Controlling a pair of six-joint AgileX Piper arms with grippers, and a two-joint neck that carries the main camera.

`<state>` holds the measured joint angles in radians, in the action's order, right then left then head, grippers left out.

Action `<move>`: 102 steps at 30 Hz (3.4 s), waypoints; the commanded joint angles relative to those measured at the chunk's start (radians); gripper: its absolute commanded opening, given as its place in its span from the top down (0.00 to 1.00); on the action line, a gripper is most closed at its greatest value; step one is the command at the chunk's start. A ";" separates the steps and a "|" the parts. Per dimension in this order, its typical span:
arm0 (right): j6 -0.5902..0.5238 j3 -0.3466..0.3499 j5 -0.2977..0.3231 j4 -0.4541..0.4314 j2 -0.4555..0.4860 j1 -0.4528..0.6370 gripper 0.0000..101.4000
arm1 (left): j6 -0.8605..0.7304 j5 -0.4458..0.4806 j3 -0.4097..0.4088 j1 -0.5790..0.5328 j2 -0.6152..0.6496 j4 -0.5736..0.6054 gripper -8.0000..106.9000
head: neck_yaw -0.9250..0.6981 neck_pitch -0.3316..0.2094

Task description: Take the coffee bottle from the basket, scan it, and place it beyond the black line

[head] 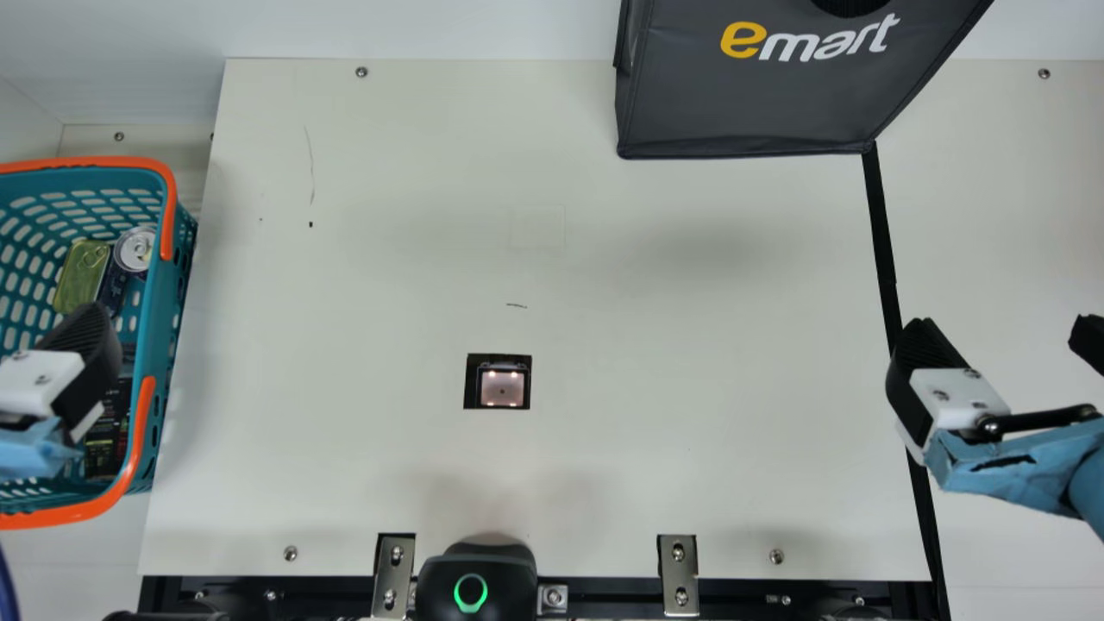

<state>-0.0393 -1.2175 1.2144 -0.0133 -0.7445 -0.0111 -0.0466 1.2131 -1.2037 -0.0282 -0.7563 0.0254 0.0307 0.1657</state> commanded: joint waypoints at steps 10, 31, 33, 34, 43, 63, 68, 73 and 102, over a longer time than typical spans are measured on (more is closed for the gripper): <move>0.000 0.000 0.000 0.000 0.000 0.000 0.10 | 0.000 0.000 0.000 0.000 0.000 0.000 0.15 | -0.236 -0.027; 0.000 0.000 0.000 0.000 0.000 0.000 0.10 | 0.000 0.000 0.000 0.000 0.000 0.000 0.15 | -0.352 -0.027; 0.000 0.000 0.000 0.000 0.000 0.000 0.10 | 0.000 0.000 0.000 0.000 0.000 0.000 0.15 | -0.352 -0.027; 0.000 0.000 0.000 0.000 0.000 0.000 0.10 | 0.000 0.000 0.000 0.000 0.000 0.000 0.15 | -0.352 -0.027; 0.000 0.000 0.002 0.000 0.000 0.000 0.10 | 0.002 0.005 -0.006 -0.006 -0.013 -0.003 0.15 | -0.352 -0.027; 0.000 0.000 0.002 0.000 0.000 0.000 0.10 | -0.014 0.007 -0.021 0.073 -0.109 0.054 0.15 | -0.352 -0.027; 0.000 0.000 0.002 0.000 0.000 0.000 0.10 | -0.070 0.007 -0.039 0.126 -0.142 0.076 0.15 | -0.352 -0.027; 0.000 0.000 0.002 0.000 0.000 0.000 0.10 | -0.140 -0.006 -0.052 0.197 -0.184 0.103 0.15 | -0.352 -0.027; 0.000 0.000 0.001 0.000 0.000 0.000 0.10 | -0.404 -0.158 -0.061 0.577 -0.401 0.204 0.15 | -0.352 -0.027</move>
<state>-0.0393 -1.2175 1.2153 -0.0133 -0.7445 -0.0111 -0.4455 1.0600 -1.2654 0.5353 -1.1524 0.2270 -0.3191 0.1657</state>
